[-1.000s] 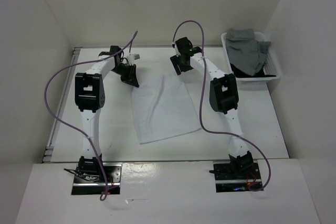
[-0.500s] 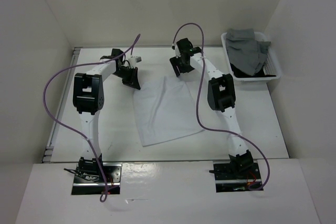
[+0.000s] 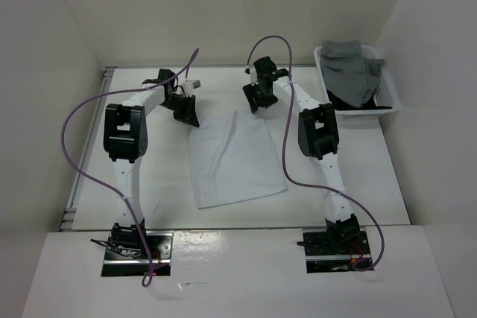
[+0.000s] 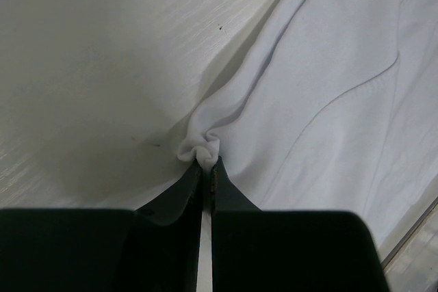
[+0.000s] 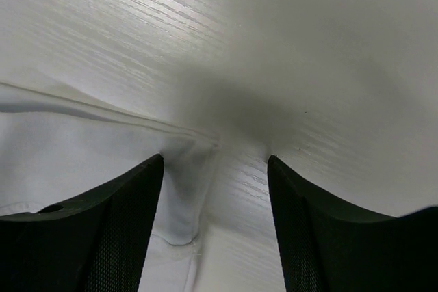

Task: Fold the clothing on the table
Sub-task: Flatten the skirt out

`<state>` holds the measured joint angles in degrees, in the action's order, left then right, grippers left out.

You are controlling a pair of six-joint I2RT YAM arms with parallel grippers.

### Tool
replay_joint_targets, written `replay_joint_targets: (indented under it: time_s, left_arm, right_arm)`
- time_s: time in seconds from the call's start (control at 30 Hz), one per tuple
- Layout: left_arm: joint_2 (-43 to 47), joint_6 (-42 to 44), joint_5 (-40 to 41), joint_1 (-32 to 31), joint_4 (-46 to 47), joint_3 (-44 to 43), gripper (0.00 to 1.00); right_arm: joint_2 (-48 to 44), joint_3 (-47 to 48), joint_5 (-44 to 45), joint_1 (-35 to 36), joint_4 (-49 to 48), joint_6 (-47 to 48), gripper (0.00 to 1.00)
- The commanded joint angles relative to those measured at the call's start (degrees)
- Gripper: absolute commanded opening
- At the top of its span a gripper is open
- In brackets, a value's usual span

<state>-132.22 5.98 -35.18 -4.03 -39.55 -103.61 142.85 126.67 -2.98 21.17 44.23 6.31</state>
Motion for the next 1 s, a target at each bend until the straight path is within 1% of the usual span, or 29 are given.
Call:
replay_joint_targets:
  time_s: [0.0, 0.03, 0.07, 0.17, 0.2, 0.27, 0.3, 0.37, 0.43, 0.47, 0.5, 0.57, 0.6, 0.73, 0.93, 0.97]
  left_arm:
    - [1.27, 1.49, 2.04, 0.43, 0.88, 0.77, 0.07]
    - [1.79, 1.49, 2.57, 0.43, 0.88, 0.78, 0.07]
    - [1.79, 1.49, 2.57, 0.43, 0.88, 0.78, 0.07]
    - [1.79, 1.49, 2.57, 0.43, 0.88, 0.78, 0.07]
    - [1.79, 1.49, 2.57, 0.43, 0.88, 0.78, 0.07]
    - [1.79, 1.49, 2.57, 0.43, 0.88, 0.78, 0.07]
    - [1.79, 1.49, 2.57, 0.43, 0.88, 0.78, 0.07]
    - [1.79, 2.01, 3.1, 0.43, 0.88, 0.78, 0.07]
    - [1.79, 2.02, 3.1, 0.43, 0.88, 1.39, 0.07]
    - [1.79, 2.02, 3.62, 0.43, 0.88, 1.4, 0.07]
    - [1.79, 2.54, 3.63, 0.43, 0.88, 2.01, 0.07]
    - [1.79, 2.55, 3.63, 0.95, 0.88, 2.53, 0.07]
    - [1.79, 2.55, 3.63, 0.96, 0.88, 2.54, 0.07]
    - [2.32, 2.55, 3.63, 2.1, 0.88, 3.15, 0.09]
    - [2.85, 3.16, 4.15, 4.38, 0.88, 3.68, 0.12]
    - [2.85, 3.16, 4.68, 4.38, 0.88, 3.68, 0.14]
  right_arm:
    - [-0.38, 2.18, -3.69, -0.07, 1.48, 0.64, 0.67]
    - [-0.38, 2.18, -3.7, -0.07, 1.48, 0.64, 0.67]
    - [-0.98, 1.65, -4.22, -0.07, 1.48, 0.64, 0.64]
    - [-1.69, -0.01, -5.36, -0.07, 1.48, 1.25, 0.59]
    - [-1.69, -1.15, -5.37, -0.07, 1.48, 1.77, 0.55]
    - [-2.22, -2.3, -6.42, -0.07, 0.95, 1.78, 0.51]
    - [-2.22, -2.83, -6.42, -0.07, 0.95, 1.78, 0.47]
    - [-2.22, -4.41, -6.95, -0.07, 0.42, 2.4, 0.44]
    - [-2.22, -4.42, -7.56, -0.07, 0.42, 2.92, 0.37]
    - [-2.22, -5.11, -7.56, -0.07, 0.42, 2.92, 0.32]
    - [-2.22, -5.12, -7.56, -0.07, 0.42, 2.92, 0.2]
    - [-2.22, -5.65, -6.78, -0.07, -0.1, 2.92, 0.08]
    - [-2.22, -6.34, -6.77, -0.07, -0.11, 2.92, 0.0]
    - [-2.75, -6.96, -4.41, -0.69, -1.16, 3.44, 0.0]
    - [-3.28, -5.92, -0.37, -4.37, -1.16, 3.45, 0.0]
    - [-3.8, -5.91, 0.17, -4.38, -1.16, 3.45, 0.0]
